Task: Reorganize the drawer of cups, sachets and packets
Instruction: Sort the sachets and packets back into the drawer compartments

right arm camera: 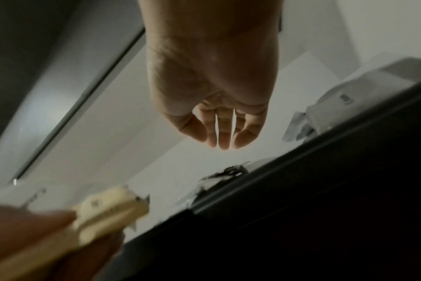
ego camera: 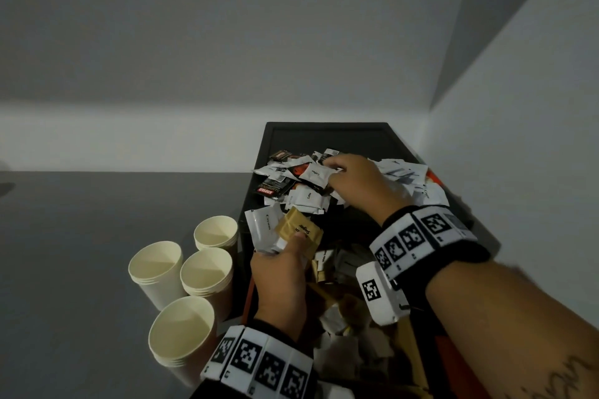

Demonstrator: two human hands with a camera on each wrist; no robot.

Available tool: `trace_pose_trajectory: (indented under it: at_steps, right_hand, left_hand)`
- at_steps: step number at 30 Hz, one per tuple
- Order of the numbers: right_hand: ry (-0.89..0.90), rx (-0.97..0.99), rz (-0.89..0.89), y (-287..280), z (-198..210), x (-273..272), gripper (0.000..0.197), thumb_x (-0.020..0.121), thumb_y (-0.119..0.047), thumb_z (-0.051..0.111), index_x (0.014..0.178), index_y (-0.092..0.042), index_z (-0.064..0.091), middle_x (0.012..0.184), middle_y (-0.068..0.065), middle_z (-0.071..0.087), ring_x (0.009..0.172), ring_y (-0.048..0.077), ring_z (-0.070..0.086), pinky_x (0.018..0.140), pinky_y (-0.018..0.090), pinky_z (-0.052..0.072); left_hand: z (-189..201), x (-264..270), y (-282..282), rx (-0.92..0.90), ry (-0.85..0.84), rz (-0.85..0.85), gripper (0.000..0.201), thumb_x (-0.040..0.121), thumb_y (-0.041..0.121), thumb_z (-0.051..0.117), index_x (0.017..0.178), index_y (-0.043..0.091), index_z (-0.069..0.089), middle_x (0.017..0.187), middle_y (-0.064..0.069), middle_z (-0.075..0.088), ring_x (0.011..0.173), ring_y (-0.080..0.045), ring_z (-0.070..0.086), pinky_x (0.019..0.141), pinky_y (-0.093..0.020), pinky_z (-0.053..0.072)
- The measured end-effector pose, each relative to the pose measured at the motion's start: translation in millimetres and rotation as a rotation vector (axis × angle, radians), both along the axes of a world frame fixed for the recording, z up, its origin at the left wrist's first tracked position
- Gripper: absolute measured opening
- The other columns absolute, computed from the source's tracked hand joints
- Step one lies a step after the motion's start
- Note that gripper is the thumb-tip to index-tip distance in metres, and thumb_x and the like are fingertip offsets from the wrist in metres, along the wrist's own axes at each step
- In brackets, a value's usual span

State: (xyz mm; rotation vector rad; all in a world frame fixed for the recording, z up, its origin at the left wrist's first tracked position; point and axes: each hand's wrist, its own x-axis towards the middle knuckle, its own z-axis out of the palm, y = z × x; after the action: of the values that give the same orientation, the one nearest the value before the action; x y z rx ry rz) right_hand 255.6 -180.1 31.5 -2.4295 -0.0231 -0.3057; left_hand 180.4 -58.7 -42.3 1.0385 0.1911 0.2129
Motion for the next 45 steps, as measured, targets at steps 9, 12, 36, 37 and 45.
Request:
trace_pose_trajectory:
  at_steps: [9, 12, 36, 37, 45]
  right_hand:
    - [0.230, 0.380, 0.109, 4.9, -24.5, -75.0, 0.015, 0.086, -0.018, 0.064, 0.100, -0.020, 0.059, 0.094, 0.000, 0.062, 0.076, 0.009, 0.061, 0.057, 0.018, 0.048]
    - [0.202, 0.554, -0.049, -1.5, -39.6, -79.5, 0.006, 0.090, -0.009, 0.059, 0.090, -0.015, 0.057, 0.075, 0.003, 0.060, 0.057, 0.008, 0.054, 0.051, 0.018, 0.045]
    - [0.294, 0.816, -0.009, -4.0, -59.0, -91.7, 0.013, 0.088, -0.015, 0.063, 0.078, -0.009, 0.059, 0.067, 0.003, 0.055, 0.054, 0.008, 0.051, 0.048, 0.017, 0.045]
    - [0.287, 0.797, -0.009, -4.9, -59.5, -92.1, 0.014, 0.088, -0.012, 0.063, 0.076, -0.009, 0.057, 0.064, 0.003, 0.054, 0.052, 0.007, 0.049, 0.046, 0.016, 0.043]
    - [0.277, 0.916, -0.025, -18.3, -51.5, -94.1, 0.016, 0.090, -0.009, 0.057, 0.074, -0.012, 0.056, 0.064, 0.004, 0.053, 0.053, 0.009, 0.045, 0.047, 0.017, 0.042]
  left_hand:
    - [3.3, -5.0, -3.4, -0.038, -0.086, -0.194, 0.023, 0.082, -0.005, 0.064, 0.104, 0.000, 0.061, 0.090, -0.019, 0.064, 0.081, -0.028, 0.061, 0.068, -0.031, 0.052]
    - [3.2, -7.8, -5.8, -0.080, -0.039, -0.194, 0.031, 0.086, 0.004, 0.063, 0.117, 0.001, 0.056, 0.105, -0.023, 0.064, 0.091, -0.032, 0.063, 0.075, -0.037, 0.054]
    - [10.9, -14.3, -4.5, -0.042, 0.149, -0.400, 0.012, 0.087, 0.004, 0.050, 0.087, 0.002, 0.062, 0.073, -0.017, 0.062, 0.068, -0.032, 0.060, 0.066, -0.038, 0.047]
    - [11.8, -15.1, -4.2, -0.049, 0.161, -0.409, 0.014, 0.089, 0.010, 0.050, 0.085, 0.002, 0.061, 0.073, -0.017, 0.060, 0.067, -0.032, 0.058, 0.066, -0.038, 0.046]
    - [14.5, -13.6, -2.4, -0.158, 0.147, -0.396, 0.028, 0.099, 0.025, 0.038, 0.099, 0.008, 0.060, 0.071, -0.008, 0.073, 0.060, -0.019, 0.069, 0.053, -0.025, 0.056]
